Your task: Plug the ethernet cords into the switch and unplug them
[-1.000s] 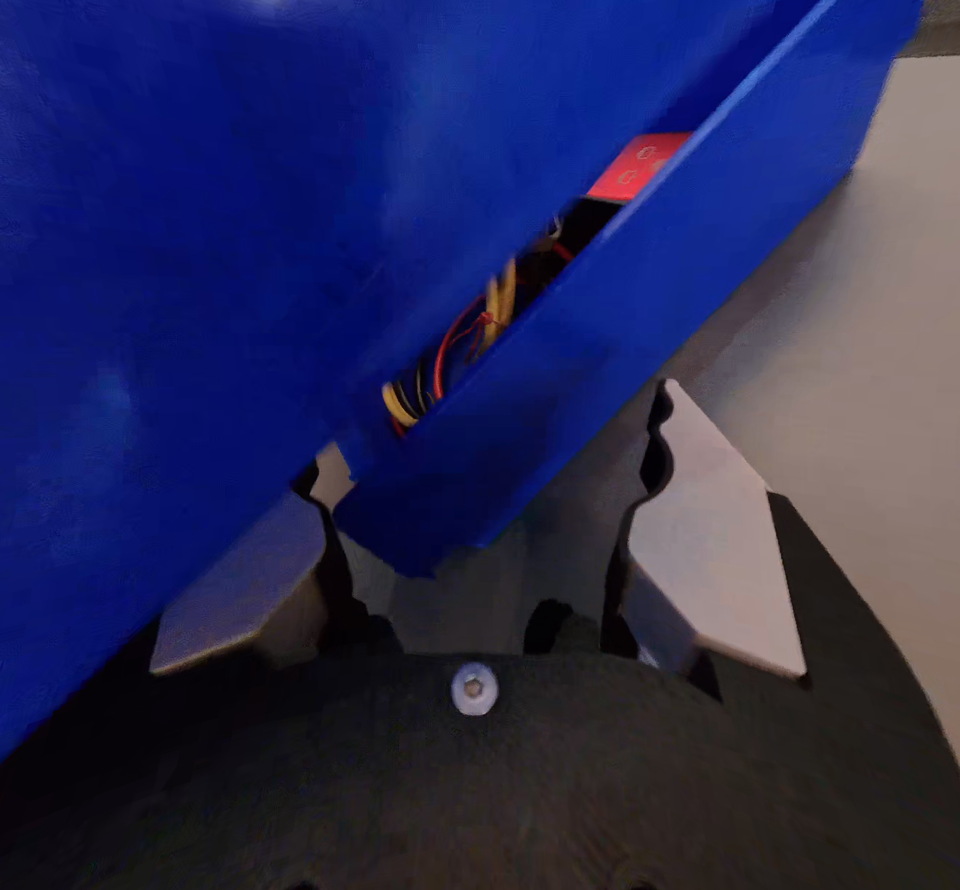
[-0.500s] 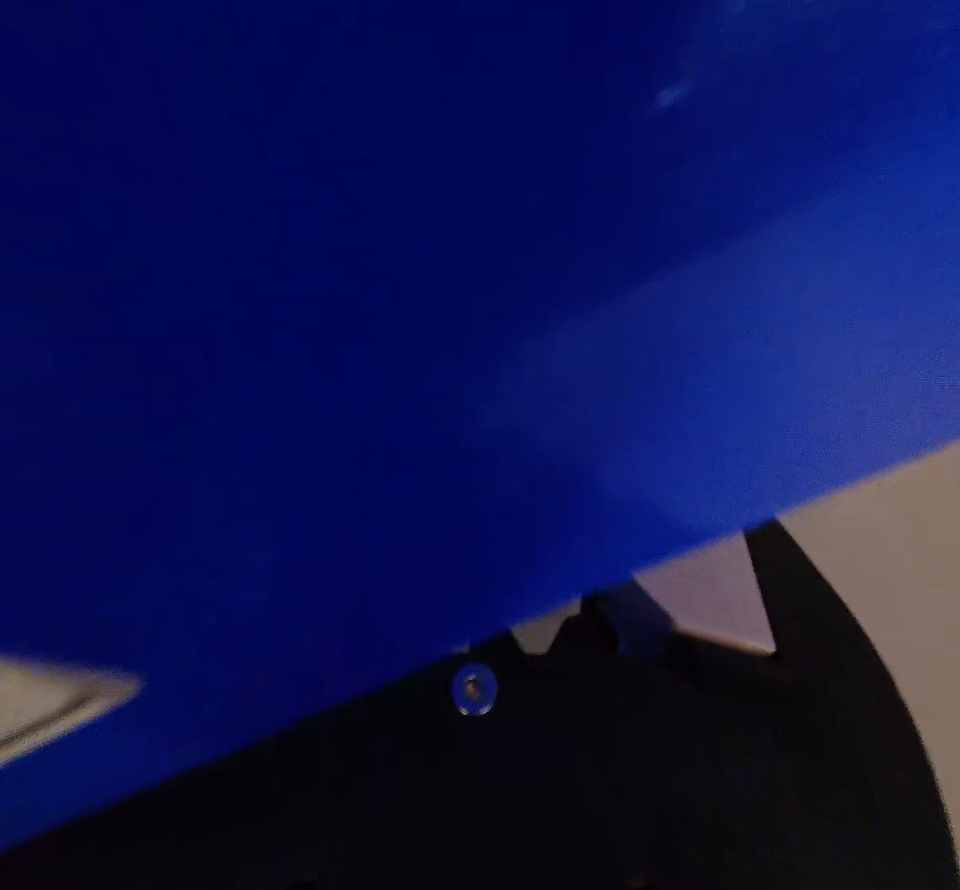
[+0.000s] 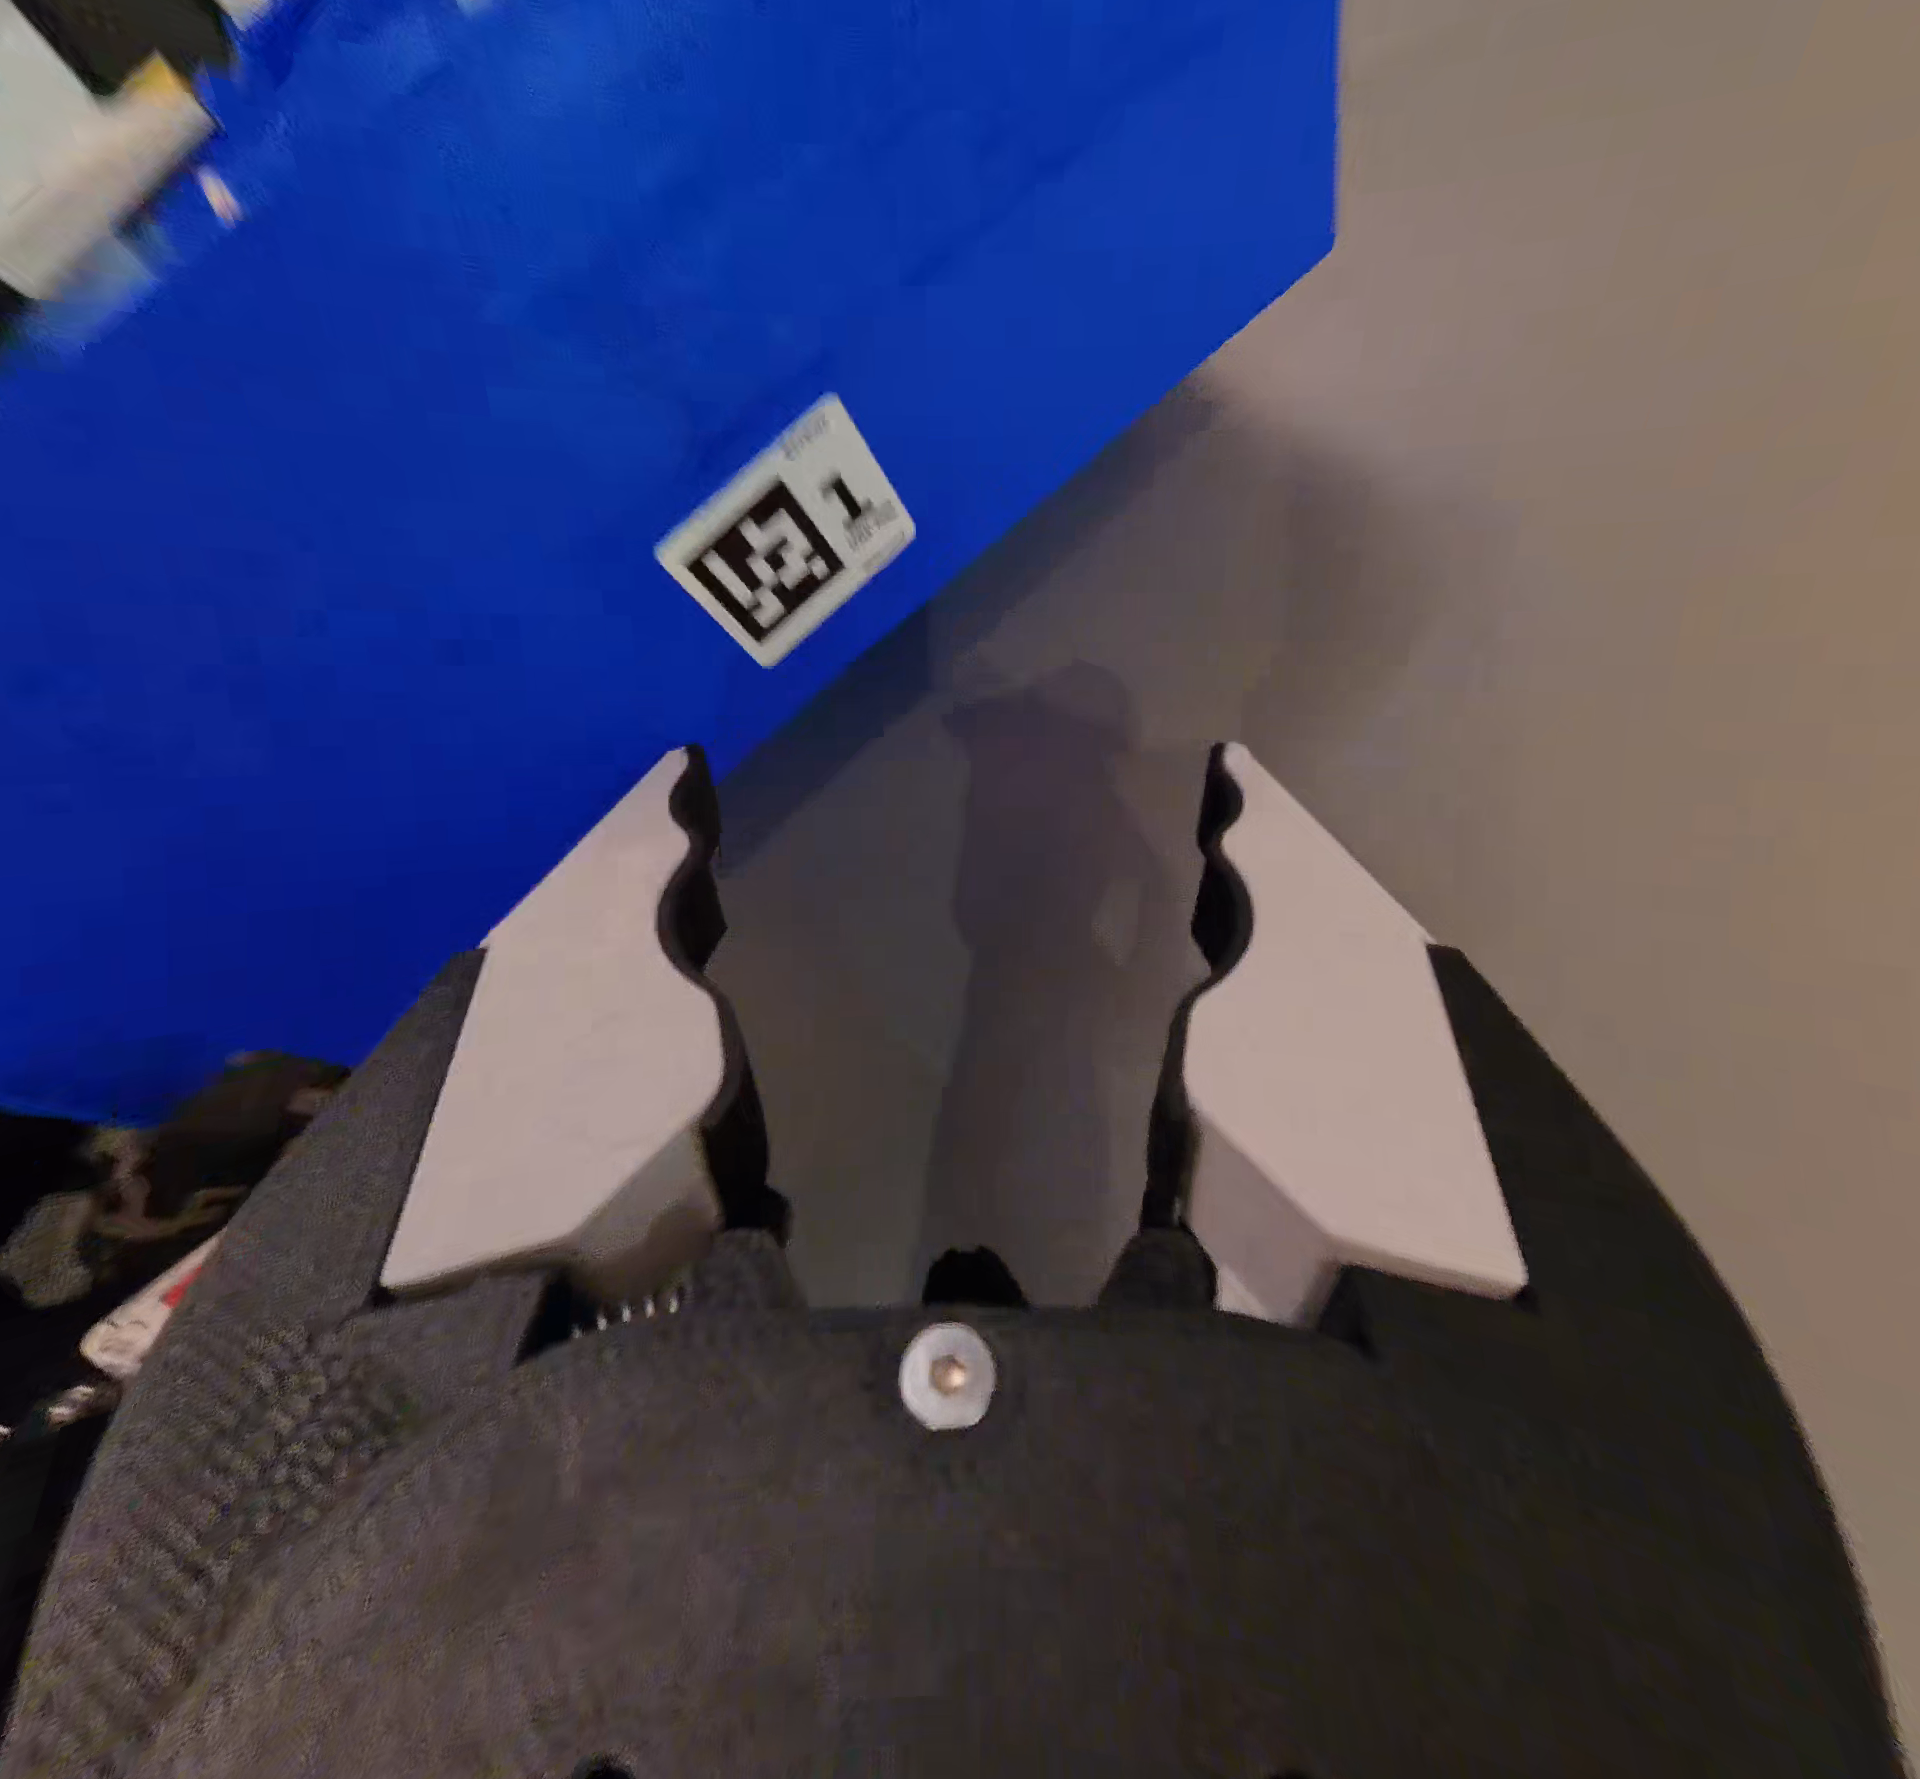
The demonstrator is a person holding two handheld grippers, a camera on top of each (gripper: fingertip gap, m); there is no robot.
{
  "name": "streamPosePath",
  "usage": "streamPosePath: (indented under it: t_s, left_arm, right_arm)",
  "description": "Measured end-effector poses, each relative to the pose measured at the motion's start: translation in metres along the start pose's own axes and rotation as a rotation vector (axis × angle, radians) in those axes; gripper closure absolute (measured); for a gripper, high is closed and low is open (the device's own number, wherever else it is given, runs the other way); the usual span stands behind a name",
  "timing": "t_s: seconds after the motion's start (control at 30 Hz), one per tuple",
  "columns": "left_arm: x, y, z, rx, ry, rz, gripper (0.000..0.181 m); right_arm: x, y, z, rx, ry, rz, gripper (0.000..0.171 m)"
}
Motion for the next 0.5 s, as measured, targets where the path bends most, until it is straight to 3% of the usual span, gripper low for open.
streamPosePath:
  t_s: [0.13,0.17,0.2,0.27,0.5]
  left_arm:
    - [0.001,-0.021,-0.028,0.018,-0.101,0.019,0.181]
    - [0.002,-0.025,-0.033,0.014,-0.105,0.023,0.18]
    - [0.003,-0.029,-0.035,0.02,-0.084,0.028,0.179]
    - [0.008,-0.038,-0.042,0.039,-0.058,0.048,0.176]
    - [0.018,-0.057,-0.061,0.11,-0.033,0.073,0.169]
  right_arm:
    - [-0.012,0.029,0.003,-0.152,-0.065,-0.223,0.074]
    - [-0.015,0.035,0.005,-0.177,-0.064,-0.272,0.084]
    - [-0.017,0.04,0.004,-0.181,-0.066,-0.31,0.085]
    - [-0.019,0.045,0.001,-0.186,-0.074,-0.343,0.074]
    - [-0.013,0.047,-0.019,-0.289,-0.146,-0.372,0.067]
Point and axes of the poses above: each gripper's, where its closed fingertips meet, y back along the fingers, x out of its underside, z = x × y across the jaws, the point moved 4 cm from there along y, back along the fingers, and after that the axes turned 12 degrees about z, right-handed, at the moved point
